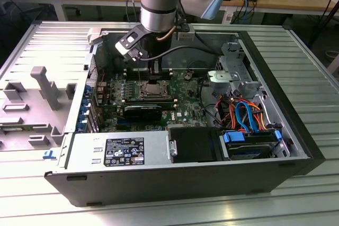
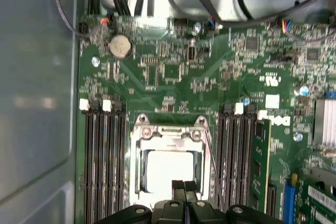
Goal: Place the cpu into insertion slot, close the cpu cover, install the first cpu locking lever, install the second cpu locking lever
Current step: 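Install the first cpu locking lever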
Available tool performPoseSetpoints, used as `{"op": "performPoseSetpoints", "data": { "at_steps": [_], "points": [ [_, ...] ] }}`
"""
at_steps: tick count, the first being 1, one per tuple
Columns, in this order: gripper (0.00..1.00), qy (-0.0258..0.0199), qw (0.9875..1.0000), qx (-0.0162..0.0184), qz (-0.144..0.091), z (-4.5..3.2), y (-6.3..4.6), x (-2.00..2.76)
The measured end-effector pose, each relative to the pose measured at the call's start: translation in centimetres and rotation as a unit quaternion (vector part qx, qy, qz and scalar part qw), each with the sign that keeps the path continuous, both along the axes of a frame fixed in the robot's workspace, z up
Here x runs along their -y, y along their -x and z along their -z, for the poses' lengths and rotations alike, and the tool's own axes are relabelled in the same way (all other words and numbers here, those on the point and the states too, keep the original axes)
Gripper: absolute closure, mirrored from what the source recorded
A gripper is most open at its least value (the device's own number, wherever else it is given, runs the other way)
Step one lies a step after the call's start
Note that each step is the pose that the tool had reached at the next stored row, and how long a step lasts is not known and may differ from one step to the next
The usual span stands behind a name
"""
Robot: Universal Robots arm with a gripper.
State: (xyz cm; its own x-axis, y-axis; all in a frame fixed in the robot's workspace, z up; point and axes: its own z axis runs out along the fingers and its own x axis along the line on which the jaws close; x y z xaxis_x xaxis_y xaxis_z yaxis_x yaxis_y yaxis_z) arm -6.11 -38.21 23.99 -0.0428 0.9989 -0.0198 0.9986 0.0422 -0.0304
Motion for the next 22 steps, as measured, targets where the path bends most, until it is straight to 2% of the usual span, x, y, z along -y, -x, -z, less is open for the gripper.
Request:
{"op": "performPoseSetpoints", "data": {
  "at_steps": [2,6,12,22],
  "points": [
    [0.89,0.0,1.0,0.0025,0.0,0.0,0.0,0.0],
    [0.89,0.0,1.0,0.0052,0.0,0.0,-0.01,0.0],
    [0.89,0.0,1.0,0.0053,-0.005,0.0,0.0,0.0],
    [0.89,-0.0001,0.9995,0.0053,-0.033,0.0,0.0,0.0]
  ]
}}
